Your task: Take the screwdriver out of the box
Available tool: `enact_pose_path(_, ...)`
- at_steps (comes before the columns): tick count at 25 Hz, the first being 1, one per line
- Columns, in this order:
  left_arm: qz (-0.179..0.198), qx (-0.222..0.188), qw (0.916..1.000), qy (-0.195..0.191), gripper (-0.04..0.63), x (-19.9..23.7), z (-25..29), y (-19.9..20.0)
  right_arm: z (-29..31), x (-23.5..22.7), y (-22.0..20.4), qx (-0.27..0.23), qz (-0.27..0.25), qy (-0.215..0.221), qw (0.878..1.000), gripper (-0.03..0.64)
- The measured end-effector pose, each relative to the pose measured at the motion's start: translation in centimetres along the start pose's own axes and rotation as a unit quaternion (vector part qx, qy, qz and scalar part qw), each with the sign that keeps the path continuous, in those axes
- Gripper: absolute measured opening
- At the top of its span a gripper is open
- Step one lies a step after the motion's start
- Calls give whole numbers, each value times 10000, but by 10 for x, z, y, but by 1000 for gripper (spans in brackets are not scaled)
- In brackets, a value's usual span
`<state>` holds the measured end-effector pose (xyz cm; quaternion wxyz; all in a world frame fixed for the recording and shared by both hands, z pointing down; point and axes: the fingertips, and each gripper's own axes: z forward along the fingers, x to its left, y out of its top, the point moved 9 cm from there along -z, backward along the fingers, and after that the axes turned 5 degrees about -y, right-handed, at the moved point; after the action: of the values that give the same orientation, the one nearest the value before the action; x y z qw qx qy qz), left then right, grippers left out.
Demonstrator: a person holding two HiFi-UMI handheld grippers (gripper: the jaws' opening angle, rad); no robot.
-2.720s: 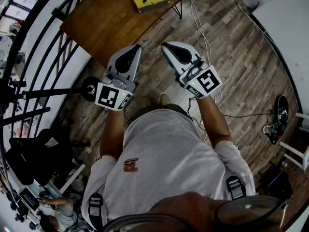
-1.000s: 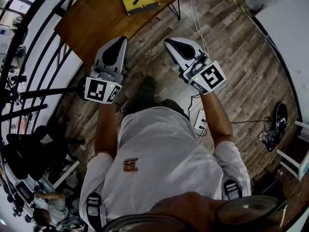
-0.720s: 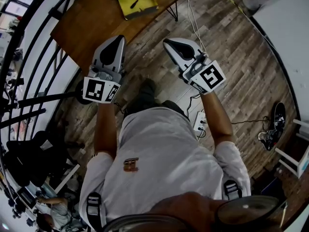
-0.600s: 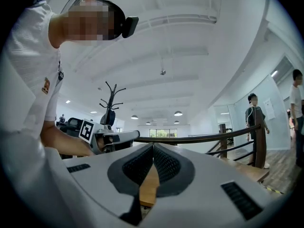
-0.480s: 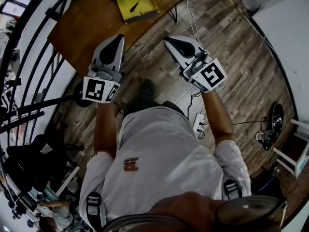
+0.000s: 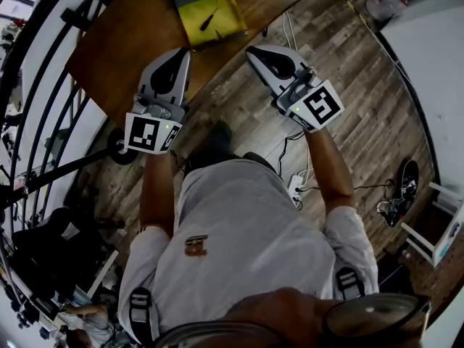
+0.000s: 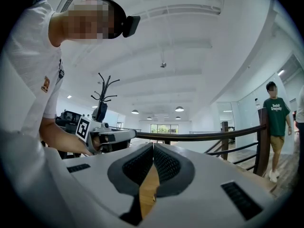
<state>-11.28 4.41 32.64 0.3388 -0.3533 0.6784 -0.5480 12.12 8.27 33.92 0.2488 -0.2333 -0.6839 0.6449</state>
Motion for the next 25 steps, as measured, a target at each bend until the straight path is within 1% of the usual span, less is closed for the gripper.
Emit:
enact_pose_path(5, -55, 44, 10000, 55, 19, 44, 20, -14, 46, -32, -6, 86, -14, 73, 9999, 32)
enact_pose_path(10, -140, 51, 9999, 85, 18, 105, 41, -27, 108, -66, -12, 225, -136, 165, 9995, 32)
enact_pose_path(13, -173, 61, 9998, 79, 19, 133, 54, -36, 135, -84, -17, 275, -175, 222, 9992, 32)
enact_pose_path(17, -199, 72, 9998, 49, 18, 153, 64, -41, 156, -97, -21, 332, -267, 285, 9987, 32)
enact_pose_path(23, -244, 161, 9996, 13, 18, 176, 67, -51, 175, -109, -34, 780, -365, 317, 9958, 32)
enact_pose_path(25, -282, 206, 9994, 11, 18, 182, 66, -55, 183, -111, -37, 879, -455, 393, 9943, 32)
